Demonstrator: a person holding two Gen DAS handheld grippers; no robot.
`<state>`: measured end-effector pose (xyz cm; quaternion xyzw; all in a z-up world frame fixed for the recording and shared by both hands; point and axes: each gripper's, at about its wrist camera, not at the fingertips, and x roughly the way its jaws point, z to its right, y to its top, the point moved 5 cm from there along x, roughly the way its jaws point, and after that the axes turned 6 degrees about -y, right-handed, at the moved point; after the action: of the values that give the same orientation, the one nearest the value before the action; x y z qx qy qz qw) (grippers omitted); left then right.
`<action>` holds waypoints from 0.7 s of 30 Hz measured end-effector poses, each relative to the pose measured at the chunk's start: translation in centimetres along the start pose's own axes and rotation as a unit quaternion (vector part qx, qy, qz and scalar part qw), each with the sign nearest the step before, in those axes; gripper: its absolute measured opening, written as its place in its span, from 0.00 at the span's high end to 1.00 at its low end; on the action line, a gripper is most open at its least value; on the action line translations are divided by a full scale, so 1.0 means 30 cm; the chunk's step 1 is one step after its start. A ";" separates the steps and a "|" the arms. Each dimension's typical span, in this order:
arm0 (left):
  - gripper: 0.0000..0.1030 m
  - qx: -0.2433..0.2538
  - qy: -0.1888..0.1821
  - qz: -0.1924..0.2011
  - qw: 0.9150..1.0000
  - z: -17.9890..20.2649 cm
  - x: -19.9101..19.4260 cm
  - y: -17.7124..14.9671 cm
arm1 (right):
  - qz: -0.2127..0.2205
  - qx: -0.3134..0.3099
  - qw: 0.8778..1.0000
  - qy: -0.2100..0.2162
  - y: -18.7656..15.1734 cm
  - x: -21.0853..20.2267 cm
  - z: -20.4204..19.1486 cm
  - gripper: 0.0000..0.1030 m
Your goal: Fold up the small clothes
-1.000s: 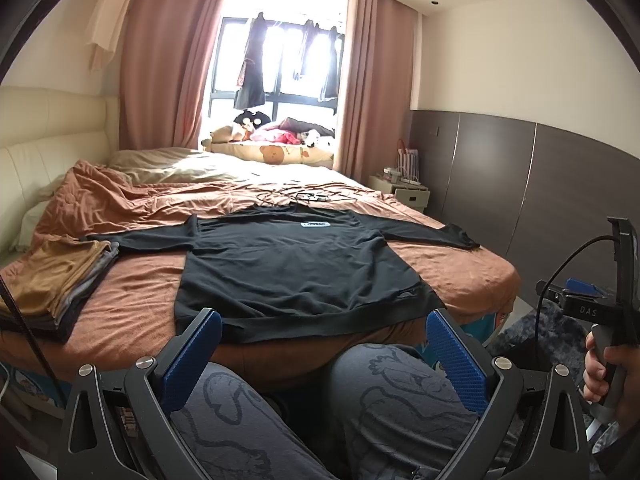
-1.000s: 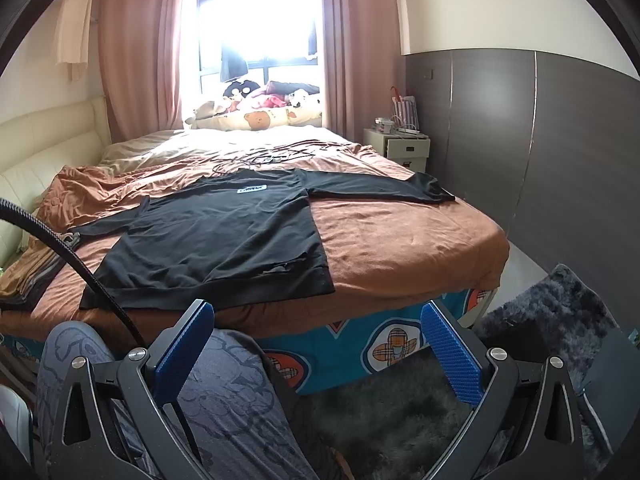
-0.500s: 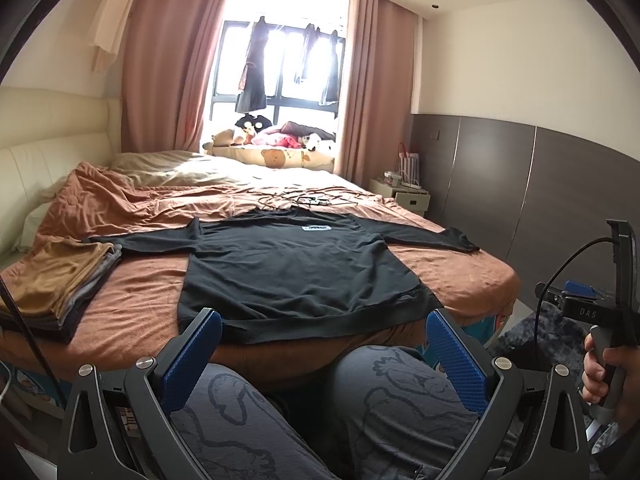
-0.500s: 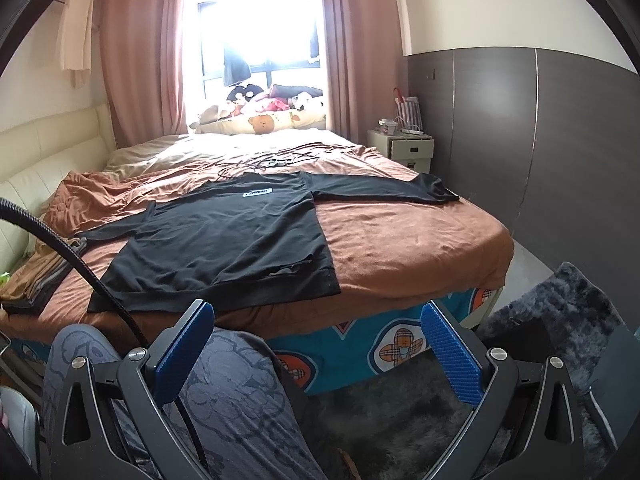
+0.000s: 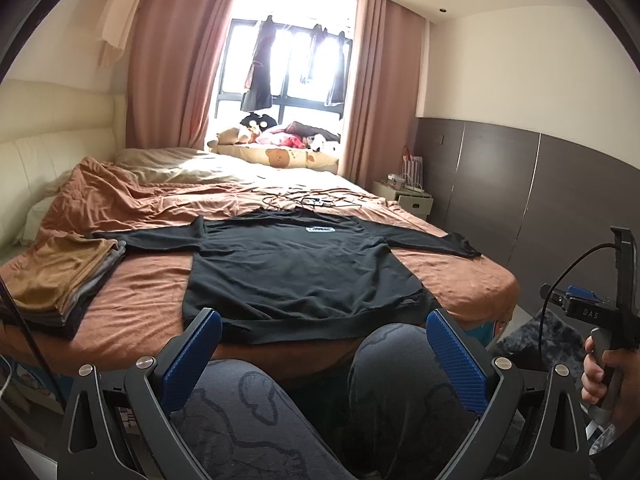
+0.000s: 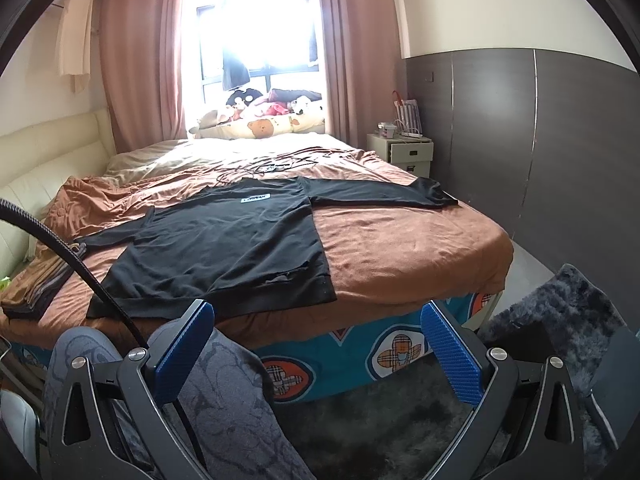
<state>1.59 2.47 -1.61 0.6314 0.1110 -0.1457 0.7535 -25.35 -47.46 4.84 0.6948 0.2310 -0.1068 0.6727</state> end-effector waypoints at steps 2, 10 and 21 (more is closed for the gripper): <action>0.00 -0.004 0.008 0.007 1.000 -0.006 -0.010 0.010 | 0.004 -0.003 1.000 0.006 0.012 0.017 0.003 0.00; 0.00 -0.008 0.042 0.006 0.999 -0.058 -0.019 0.065 | -0.045 -0.014 0.999 0.015 0.039 0.098 0.001 0.00; 0.00 -0.015 0.057 0.002 0.998 -0.173 0.043 0.133 | -0.102 -0.030 0.992 0.062 0.086 0.284 -0.118 0.00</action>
<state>4.32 8.12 0.67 0.6272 0.1542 -0.1064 0.7560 -17.32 -42.43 3.46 0.6525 0.3451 -0.1246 0.6631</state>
